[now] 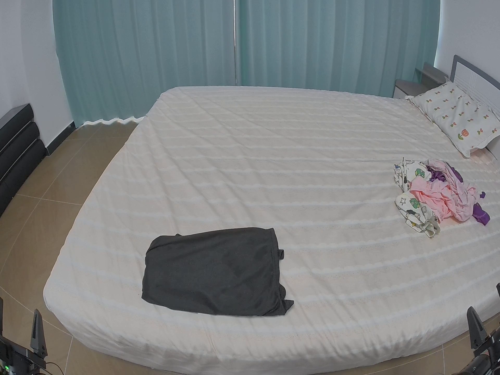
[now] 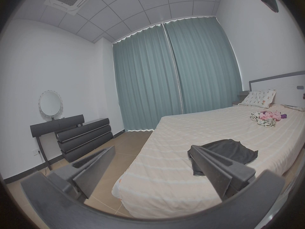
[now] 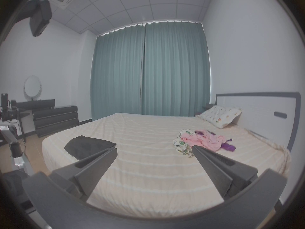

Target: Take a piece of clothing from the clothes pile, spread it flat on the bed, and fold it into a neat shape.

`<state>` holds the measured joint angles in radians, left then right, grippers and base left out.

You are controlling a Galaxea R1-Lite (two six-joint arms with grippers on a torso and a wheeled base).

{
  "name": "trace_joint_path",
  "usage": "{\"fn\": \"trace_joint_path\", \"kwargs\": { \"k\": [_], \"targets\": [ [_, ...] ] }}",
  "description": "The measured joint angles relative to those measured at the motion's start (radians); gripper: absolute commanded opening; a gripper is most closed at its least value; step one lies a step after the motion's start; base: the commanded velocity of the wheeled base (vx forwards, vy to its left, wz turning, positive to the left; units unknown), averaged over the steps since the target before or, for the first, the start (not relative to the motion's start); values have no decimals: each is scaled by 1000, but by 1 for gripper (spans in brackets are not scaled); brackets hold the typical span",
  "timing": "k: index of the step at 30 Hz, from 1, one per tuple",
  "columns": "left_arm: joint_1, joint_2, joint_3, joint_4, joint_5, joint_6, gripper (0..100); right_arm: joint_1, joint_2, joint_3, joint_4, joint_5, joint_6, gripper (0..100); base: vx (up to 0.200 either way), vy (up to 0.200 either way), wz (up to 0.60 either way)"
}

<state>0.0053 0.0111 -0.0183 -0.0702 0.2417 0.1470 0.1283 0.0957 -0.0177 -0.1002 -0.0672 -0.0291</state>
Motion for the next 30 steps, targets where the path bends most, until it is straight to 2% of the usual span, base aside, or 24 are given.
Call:
{"fn": "trace_joint_path", "kwargs": {
  "k": [5, 8, 10, 12, 14, 19, 30],
  "targets": [
    [0, 0, 1, 0, 3, 12, 100, -7, -2, 0, -36, -24, -71, 100, 0, 0, 0],
    [0, 0, 1, 1, 4, 13, 100, -39, -7, 0, 13, -52, -81, 100, 0, 0, 0],
    [0, 0, 1, 1, 4, 14, 100, -65, -20, 0, 64, -41, -85, 100, 0, 0, 0],
    [0, 0, 1, 1, 4, 14, 100, -89, -40, -2, 100, 1, -86, 100, 0, 0, 0],
    [0, 0, 1, 1, 4, 16, 100, -105, -54, -7, 110, 29, -73, 100, 0, 0, 0],
    [1, 4, 1, 2, 1, 17, 100, -123, -73, -6, 123, 48, 11, 100, 0, 0, 0],
    [-2, 8, 1, 1, -26, 39, 100, -130, -83, 0, 101, 64, 18, 100, 0, 0, 0]
  ]
}}
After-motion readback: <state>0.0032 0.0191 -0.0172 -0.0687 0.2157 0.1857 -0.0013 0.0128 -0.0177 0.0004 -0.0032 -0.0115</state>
